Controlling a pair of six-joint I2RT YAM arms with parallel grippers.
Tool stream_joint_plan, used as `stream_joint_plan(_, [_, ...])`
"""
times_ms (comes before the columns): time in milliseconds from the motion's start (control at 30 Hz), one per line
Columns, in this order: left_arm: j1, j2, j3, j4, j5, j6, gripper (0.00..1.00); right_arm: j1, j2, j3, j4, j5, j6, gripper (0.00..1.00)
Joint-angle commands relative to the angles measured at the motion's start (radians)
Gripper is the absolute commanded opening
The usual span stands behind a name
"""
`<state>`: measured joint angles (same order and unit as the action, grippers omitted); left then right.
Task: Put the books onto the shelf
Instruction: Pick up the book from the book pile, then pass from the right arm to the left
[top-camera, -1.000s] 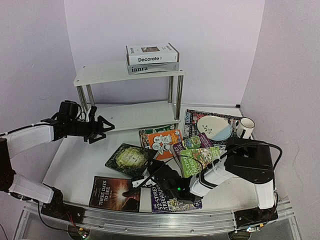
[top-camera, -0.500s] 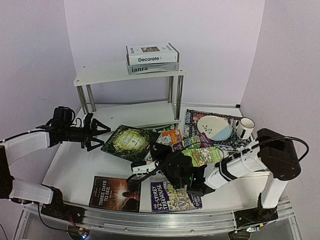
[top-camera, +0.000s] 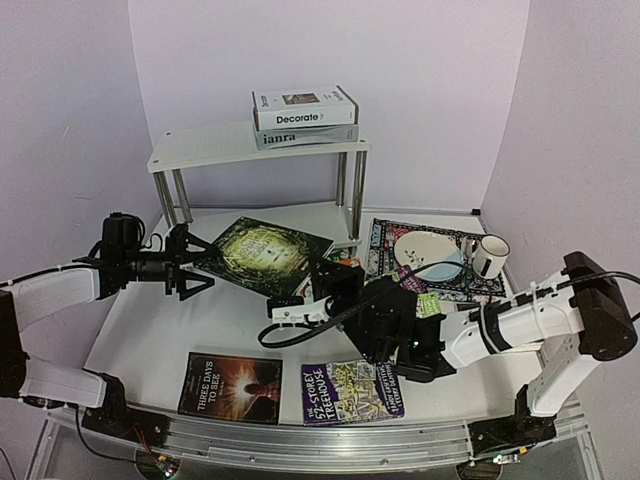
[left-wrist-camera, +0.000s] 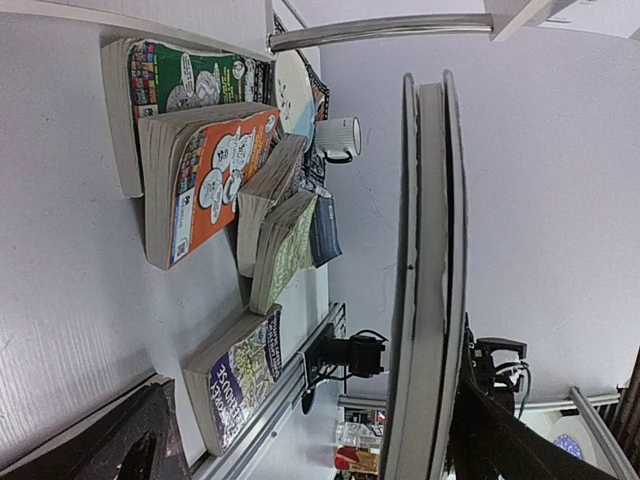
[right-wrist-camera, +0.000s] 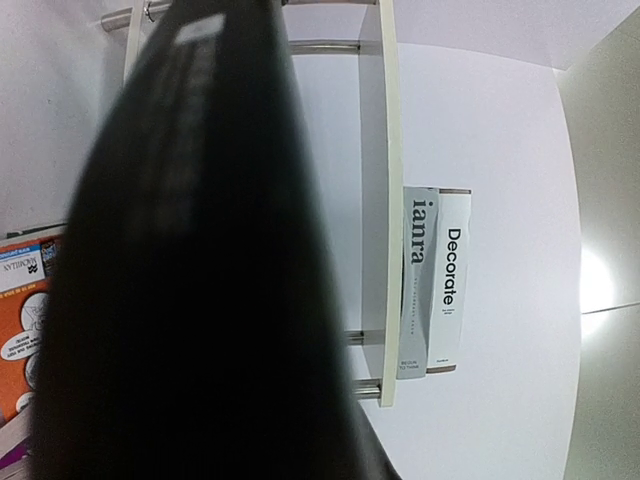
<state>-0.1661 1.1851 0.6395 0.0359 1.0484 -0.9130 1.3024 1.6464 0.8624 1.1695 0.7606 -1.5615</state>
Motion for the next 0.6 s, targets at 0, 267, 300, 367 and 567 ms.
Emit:
stream_joint_plan(0, [0.006, -0.006, 0.034, 0.094, 0.073, -0.067, 0.97, 0.022, -0.097, 0.031, 0.124, -0.031, 0.092, 0.00])
stream_joint_plan(267, [0.006, -0.053, 0.020, 0.120, 0.060, -0.119, 0.91, 0.022, -0.057, 0.068, 0.046, -0.034, 0.141, 0.00])
stream_joint_plan(300, [0.005, -0.078, 0.017, 0.116, 0.034, -0.119, 0.93, 0.016, -0.043, 0.083, 0.023, -0.009, 0.150, 0.00])
stream_joint_plan(367, [0.006, -0.135, 0.003, 0.103, -0.034, -0.116, 0.96, 0.004, -0.030, 0.098, -0.003, 0.015, 0.154, 0.00])
stream_joint_plan(567, [0.006, -0.237, -0.056, 0.101, -0.106, -0.217, 1.00, -0.038, -0.037, 0.096, -0.005, 0.048, 0.184, 0.00])
